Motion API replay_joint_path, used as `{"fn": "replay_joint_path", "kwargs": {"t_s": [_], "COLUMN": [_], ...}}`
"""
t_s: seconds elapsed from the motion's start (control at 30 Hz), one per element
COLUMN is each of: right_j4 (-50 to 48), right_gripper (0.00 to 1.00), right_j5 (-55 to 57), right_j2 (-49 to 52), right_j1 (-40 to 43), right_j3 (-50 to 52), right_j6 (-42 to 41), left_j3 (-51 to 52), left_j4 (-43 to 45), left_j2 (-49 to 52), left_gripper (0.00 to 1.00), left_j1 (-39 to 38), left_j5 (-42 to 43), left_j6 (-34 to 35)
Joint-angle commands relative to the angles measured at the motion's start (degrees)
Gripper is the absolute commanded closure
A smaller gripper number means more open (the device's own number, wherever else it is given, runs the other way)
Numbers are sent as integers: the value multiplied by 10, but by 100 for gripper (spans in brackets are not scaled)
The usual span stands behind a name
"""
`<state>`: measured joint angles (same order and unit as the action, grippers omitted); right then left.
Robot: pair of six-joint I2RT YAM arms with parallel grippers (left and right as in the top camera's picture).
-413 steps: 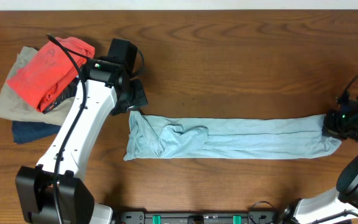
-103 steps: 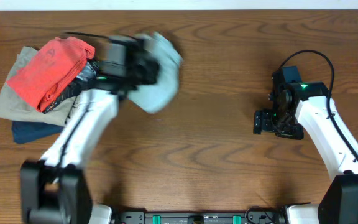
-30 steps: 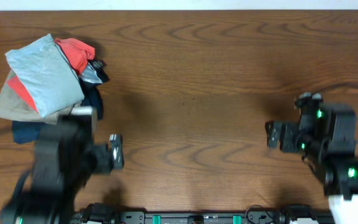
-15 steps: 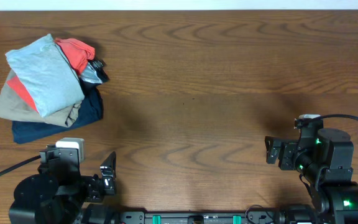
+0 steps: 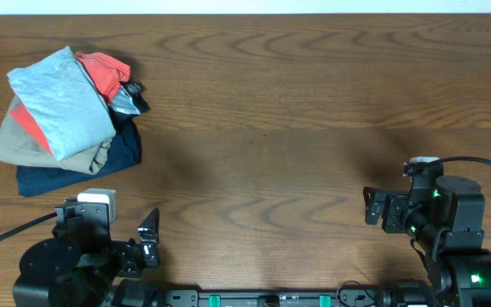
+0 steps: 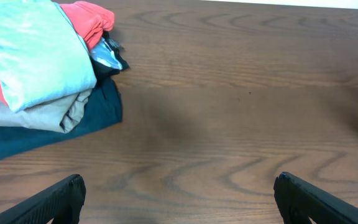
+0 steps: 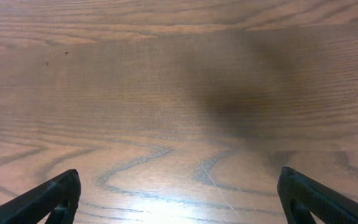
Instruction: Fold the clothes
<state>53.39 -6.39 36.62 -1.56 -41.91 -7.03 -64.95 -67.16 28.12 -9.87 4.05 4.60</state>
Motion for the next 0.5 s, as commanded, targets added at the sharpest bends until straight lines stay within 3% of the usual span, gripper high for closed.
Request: {"fn": "replay_joint_path", "kwargs": {"t_s": [0.0,0.47], "right_j4": [2,4], "right_gripper": [1,1], "right_j5": [6,6], "right_j2": [-2,-12], "right_j1": [4,4], "right_j3": [5,5], "right_j6": [-6,-6], "left_j3": [7,7], "left_j4": [-1,-1], "left_j2": [-2,-2], "left_gripper": [2,2], "left_j1": [-3,-3], "left_j5": [-7,-7], "left_j6": [-5,-5]}}
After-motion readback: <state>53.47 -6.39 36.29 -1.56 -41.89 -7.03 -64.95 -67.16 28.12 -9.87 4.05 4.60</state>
